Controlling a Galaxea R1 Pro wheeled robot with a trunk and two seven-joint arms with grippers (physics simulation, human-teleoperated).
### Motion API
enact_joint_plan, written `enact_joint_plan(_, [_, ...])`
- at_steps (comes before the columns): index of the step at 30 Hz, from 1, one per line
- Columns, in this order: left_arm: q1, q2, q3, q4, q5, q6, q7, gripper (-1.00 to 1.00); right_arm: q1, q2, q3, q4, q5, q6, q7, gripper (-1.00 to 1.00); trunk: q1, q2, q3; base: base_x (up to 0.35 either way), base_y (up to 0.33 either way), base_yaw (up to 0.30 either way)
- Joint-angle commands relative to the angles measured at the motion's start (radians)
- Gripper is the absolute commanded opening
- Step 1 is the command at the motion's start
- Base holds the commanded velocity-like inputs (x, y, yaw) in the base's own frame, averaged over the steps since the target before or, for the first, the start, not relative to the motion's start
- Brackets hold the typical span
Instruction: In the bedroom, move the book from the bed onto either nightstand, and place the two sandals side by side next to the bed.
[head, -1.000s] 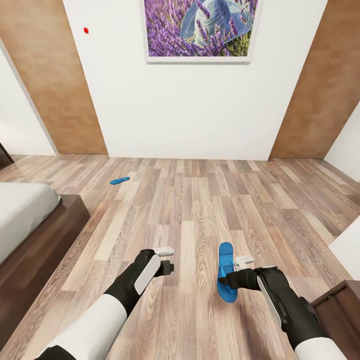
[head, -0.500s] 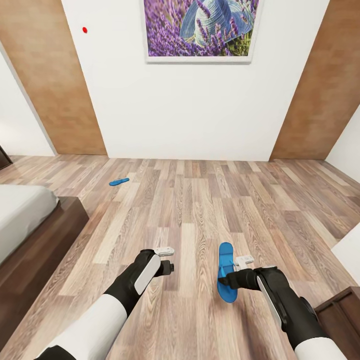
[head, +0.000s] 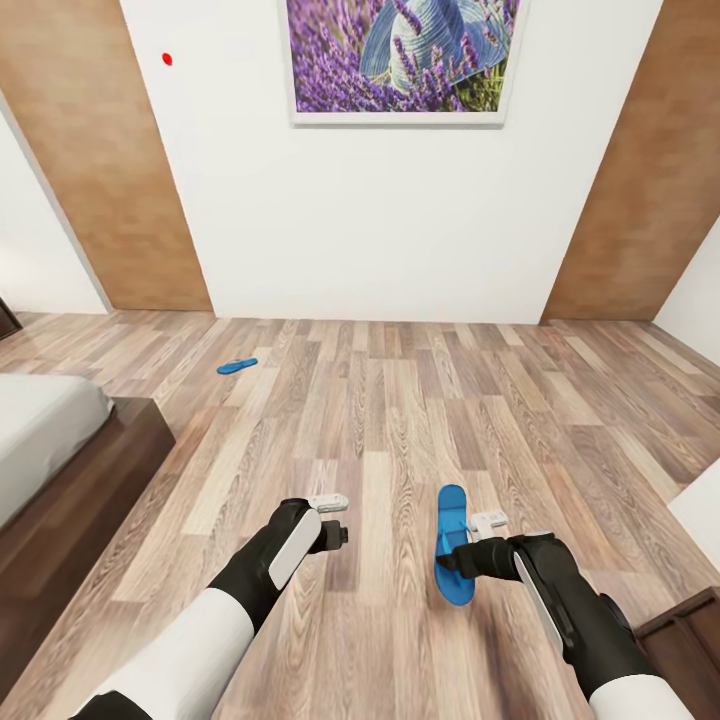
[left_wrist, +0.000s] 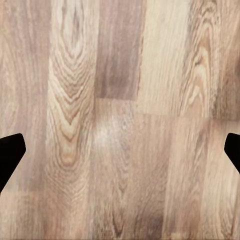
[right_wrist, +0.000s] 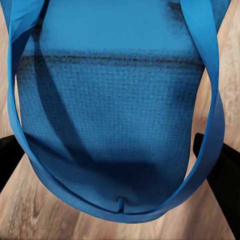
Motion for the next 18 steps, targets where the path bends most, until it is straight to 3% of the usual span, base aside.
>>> enact_joint_plan(1, [-0.001, 0.000, -0.001, -0.001, 0.010, 0.001, 0.010, 1.00, -0.001, -0.001, 0.001, -0.001, 0.008, 0.003, 0.006, -1.00, 0.000, 0.000, -0.001, 0.076, 0.000, 0.000])
enact_joint_plan(18, [-0.001, 0.000, -0.001, 0.000, 0.010, 0.001, 0.010, 1.00, -0.001, -0.001, 0.001, -0.001, 0.008, 0.002, 0.006, -1.00, 0.000, 0.000, -0.001, 0.076, 0.000, 0.000])
